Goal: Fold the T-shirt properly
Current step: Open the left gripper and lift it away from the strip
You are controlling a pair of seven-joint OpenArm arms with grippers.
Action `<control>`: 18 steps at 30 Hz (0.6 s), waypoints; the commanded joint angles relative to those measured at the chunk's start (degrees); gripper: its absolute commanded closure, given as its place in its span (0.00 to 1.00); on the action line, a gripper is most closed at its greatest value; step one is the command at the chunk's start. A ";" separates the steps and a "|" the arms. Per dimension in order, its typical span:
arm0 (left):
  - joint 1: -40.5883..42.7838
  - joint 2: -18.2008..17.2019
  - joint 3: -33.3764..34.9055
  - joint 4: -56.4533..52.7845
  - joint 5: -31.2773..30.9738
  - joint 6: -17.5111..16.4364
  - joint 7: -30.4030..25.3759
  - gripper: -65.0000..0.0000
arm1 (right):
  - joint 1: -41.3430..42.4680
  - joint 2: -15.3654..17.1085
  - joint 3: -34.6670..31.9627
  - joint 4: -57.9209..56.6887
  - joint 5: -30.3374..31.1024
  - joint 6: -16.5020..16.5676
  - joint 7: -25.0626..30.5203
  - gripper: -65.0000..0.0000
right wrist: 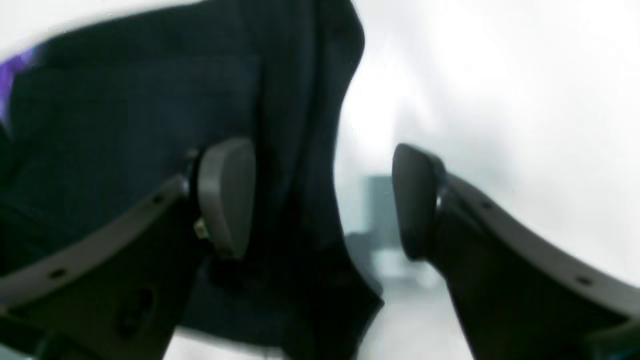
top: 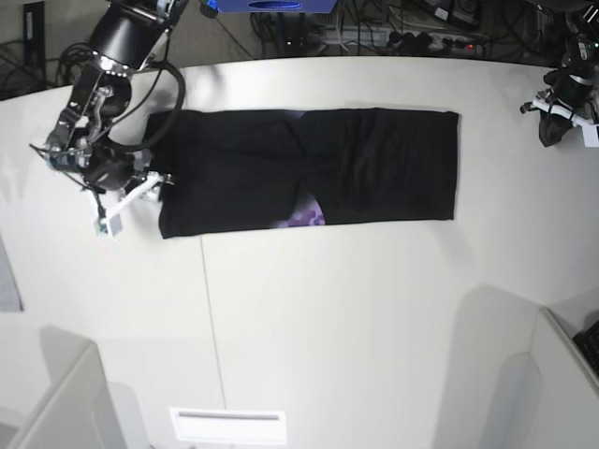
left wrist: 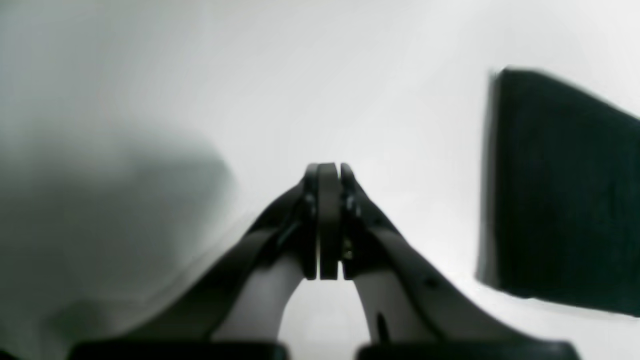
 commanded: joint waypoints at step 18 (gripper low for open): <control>-2.98 2.70 2.42 2.52 14.43 -0.89 -1.43 1.00 | 0.61 4.06 1.83 -6.70 14.35 -0.09 -4.37 0.39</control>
